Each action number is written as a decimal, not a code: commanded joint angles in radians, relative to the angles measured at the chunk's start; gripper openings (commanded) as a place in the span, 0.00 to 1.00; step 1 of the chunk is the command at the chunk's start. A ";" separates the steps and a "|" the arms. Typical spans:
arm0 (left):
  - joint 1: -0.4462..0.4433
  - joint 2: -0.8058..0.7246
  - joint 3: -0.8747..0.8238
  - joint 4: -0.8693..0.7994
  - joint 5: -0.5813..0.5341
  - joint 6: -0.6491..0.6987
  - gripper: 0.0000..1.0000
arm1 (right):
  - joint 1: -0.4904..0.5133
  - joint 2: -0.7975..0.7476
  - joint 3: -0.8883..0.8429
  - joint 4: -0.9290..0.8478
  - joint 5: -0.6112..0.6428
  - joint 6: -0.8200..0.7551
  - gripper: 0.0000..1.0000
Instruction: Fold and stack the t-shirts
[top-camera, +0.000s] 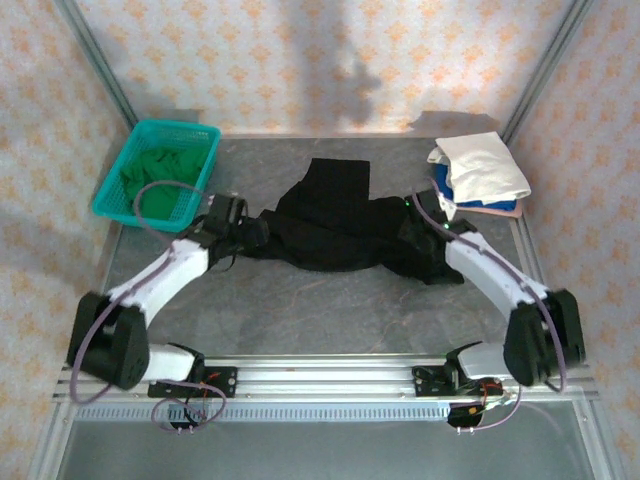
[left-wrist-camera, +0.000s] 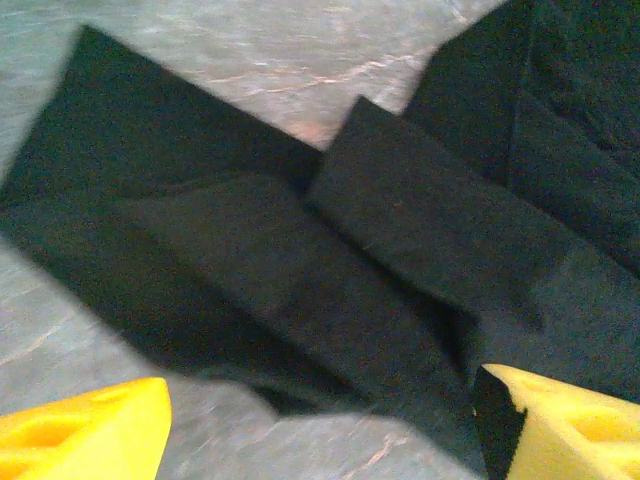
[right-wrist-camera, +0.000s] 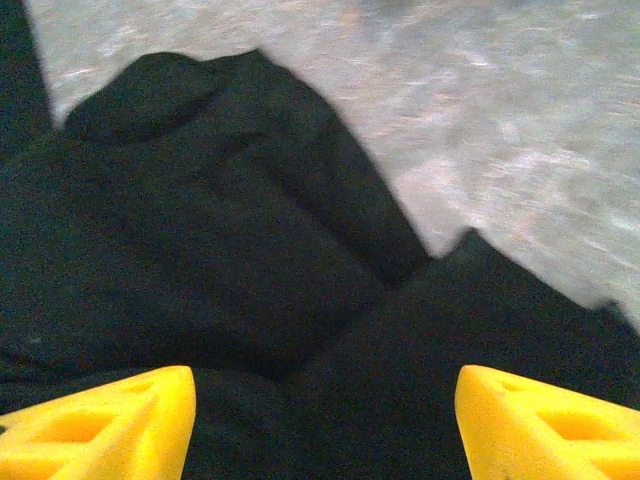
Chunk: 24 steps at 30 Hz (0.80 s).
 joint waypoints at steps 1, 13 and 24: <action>-0.029 0.152 0.112 0.020 0.057 0.060 0.80 | 0.012 0.095 0.043 0.044 -0.168 -0.073 0.68; 0.022 0.271 0.162 -0.012 0.094 0.075 0.04 | 0.308 0.175 -0.022 -0.008 -0.193 -0.018 0.24; 0.084 0.000 0.076 -0.148 -0.053 0.052 0.59 | 0.653 0.292 0.165 -0.051 -0.265 -0.109 0.27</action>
